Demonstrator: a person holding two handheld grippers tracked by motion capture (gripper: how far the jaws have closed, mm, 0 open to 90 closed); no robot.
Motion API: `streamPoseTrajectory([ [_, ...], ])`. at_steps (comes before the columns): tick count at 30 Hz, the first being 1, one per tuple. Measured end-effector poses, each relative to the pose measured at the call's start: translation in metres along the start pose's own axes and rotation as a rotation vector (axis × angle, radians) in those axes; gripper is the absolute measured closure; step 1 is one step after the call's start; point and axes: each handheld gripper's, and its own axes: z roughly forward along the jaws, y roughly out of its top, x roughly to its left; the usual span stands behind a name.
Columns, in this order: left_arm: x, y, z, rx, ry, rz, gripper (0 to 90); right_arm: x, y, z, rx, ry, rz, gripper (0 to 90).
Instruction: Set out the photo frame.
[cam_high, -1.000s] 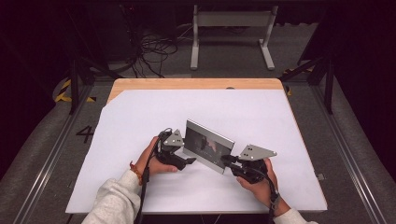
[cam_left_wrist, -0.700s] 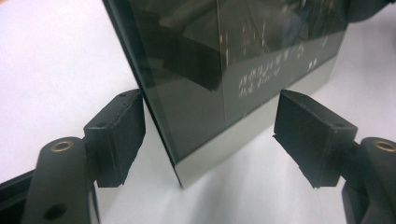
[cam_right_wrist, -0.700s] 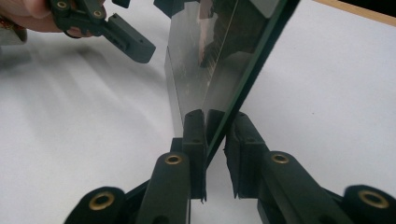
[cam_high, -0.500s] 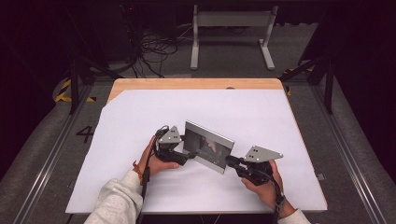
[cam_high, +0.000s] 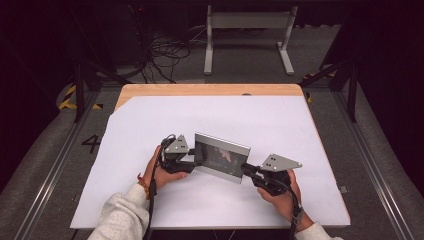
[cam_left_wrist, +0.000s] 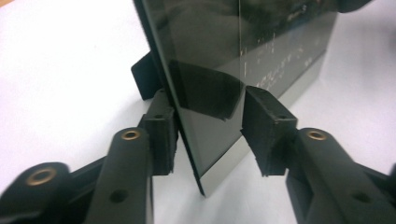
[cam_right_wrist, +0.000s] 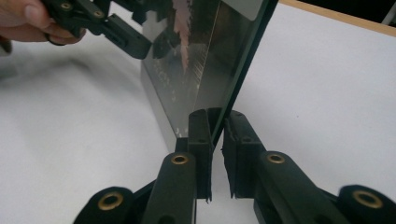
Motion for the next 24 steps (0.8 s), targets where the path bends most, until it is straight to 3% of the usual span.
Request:
streamPoseTrajectory([
  [4, -0.004, -0.003, -0.003, 0.002, 0.019, -0.009, 62.0, -0.005, 0.001, 0.005, -0.011, -0.007, 0.025, 80.2],
  [13, -0.013, -0.009, -0.008, 0.016, 0.038, -0.009, 65.9, -0.006, 0.001, 0.009, -0.013, -0.015, 0.016, 78.8],
  [18, -0.017, -0.016, -0.006, 0.025, 0.04, -0.03, 67.3, -0.006, -0.001, 0.011, 0.005, -0.025, 0.002, 78.6],
  [24, -0.023, -0.019, -0.005, 0.053, 0.052, -0.015, 68.8, -0.01, -0.012, 0.013, 0.051, -0.012, 0.012, 81.8],
])
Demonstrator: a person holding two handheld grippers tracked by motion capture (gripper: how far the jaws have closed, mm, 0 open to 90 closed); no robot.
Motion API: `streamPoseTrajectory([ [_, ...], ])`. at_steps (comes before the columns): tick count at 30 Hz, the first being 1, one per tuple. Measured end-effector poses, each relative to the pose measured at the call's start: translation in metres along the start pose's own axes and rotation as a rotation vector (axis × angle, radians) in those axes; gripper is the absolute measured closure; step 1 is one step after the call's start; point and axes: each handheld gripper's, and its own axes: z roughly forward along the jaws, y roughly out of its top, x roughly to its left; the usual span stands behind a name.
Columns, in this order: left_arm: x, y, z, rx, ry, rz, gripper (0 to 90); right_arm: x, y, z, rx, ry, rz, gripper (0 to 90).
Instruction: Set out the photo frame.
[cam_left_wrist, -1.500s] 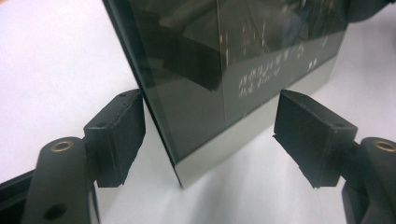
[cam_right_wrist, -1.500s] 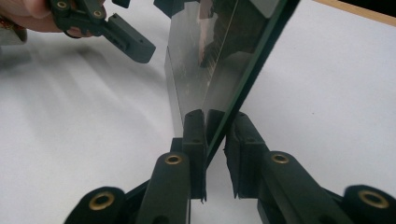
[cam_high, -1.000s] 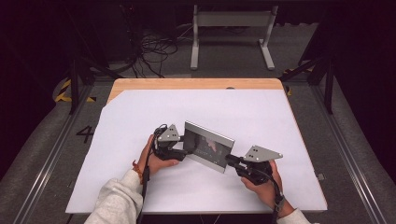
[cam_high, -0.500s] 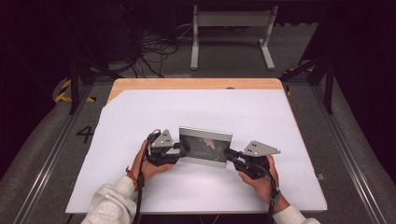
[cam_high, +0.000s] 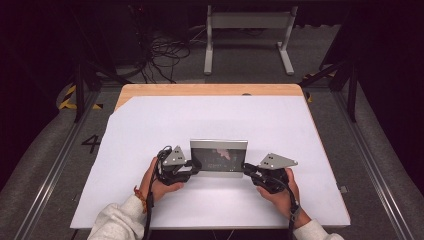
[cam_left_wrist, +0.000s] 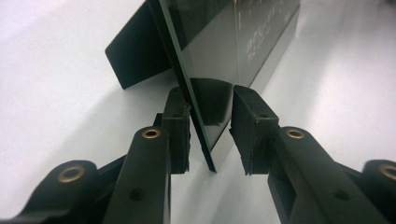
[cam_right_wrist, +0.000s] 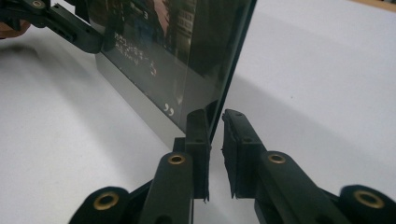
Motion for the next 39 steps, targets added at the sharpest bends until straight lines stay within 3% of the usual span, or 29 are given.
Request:
streamPoseTrajectory([
  [15, -0.0026, 0.0, 0.0034, 0.037, 0.014, 0.041, 67.9, 0.0016, -0.001, 0.0038, 0.008, 0.001, 0.004, 81.9],
  [21, -0.0032, -0.001, 0.0063, 0.059, 0.006, 0.043, 67.7, 0.0017, -0.001, 0.0045, 0.014, 0.0, -0.001, 81.4],
  [39, -0.0011, -0.0008, 0.0098, 0.054, 0.0, 0.034, 67.4, 0.0011, -0.0006, 0.0065, 0.013, -0.011, -0.016, 80.2],
])
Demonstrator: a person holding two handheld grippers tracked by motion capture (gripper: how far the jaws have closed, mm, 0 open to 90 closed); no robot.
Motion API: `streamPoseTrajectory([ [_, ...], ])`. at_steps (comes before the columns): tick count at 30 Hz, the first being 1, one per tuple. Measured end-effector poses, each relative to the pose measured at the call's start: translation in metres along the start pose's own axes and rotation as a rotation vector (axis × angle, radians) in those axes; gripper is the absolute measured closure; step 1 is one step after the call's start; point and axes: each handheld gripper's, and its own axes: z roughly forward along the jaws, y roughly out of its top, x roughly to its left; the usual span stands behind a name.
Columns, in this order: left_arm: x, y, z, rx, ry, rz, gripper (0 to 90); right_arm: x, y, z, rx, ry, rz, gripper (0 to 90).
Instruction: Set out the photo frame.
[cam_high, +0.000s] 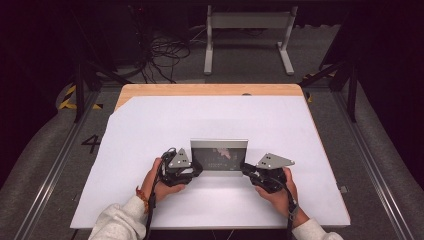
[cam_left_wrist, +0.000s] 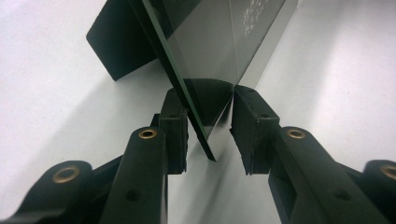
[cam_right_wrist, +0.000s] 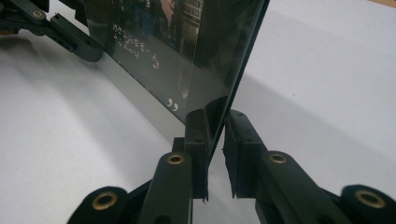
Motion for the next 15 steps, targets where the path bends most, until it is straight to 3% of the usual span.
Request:
streamPoseTrajectory([
  [9, -0.003, -0.0014, 0.0044, 0.033, 0.01, 0.006, 65.4, -0.0004, 0.0012, -0.0003, 0.007, 0.001, -0.017, 80.2],
  [15, -0.0025, -0.0028, 0.0026, 0.023, 0.018, 0.008, 65.4, -0.0013, 0.0041, -0.0015, 0.001, 0.001, -0.032, 79.8],
])
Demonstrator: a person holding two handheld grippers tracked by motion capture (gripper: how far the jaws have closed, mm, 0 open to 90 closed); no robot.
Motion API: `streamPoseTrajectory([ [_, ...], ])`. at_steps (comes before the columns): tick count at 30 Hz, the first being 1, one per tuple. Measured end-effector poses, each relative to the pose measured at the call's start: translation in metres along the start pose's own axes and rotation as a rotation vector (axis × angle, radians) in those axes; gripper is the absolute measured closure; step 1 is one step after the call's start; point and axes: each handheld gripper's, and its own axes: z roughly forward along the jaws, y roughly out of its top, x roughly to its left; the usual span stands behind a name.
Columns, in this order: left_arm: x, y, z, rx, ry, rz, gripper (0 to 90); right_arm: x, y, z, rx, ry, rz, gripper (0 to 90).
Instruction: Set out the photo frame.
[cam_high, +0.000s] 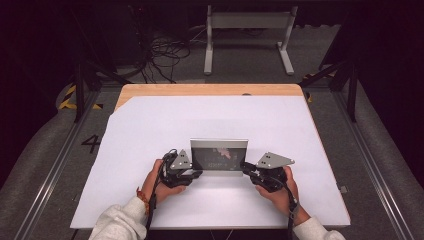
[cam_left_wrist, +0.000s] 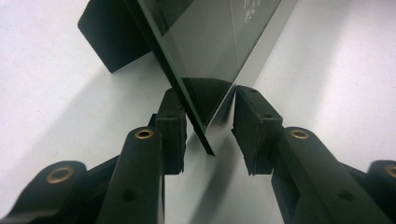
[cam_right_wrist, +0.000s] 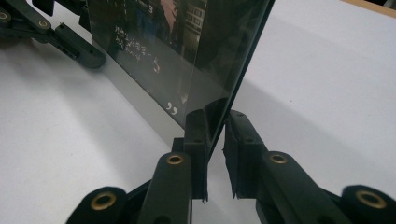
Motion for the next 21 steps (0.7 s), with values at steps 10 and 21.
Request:
streamPoseTrajectory([
  [10, 0.0, -0.001, -0.008, -0.033, 0.017, -0.009, 62.7, -0.003, 0.007, -0.008, -0.023, -0.018, -0.023, 80.1],
  [21, -0.003, 0.001, -0.014, -0.048, 0.036, 0.014, 66.4, 0.0, 0.011, -0.011, -0.018, -0.03, -0.061, 78.7],
])
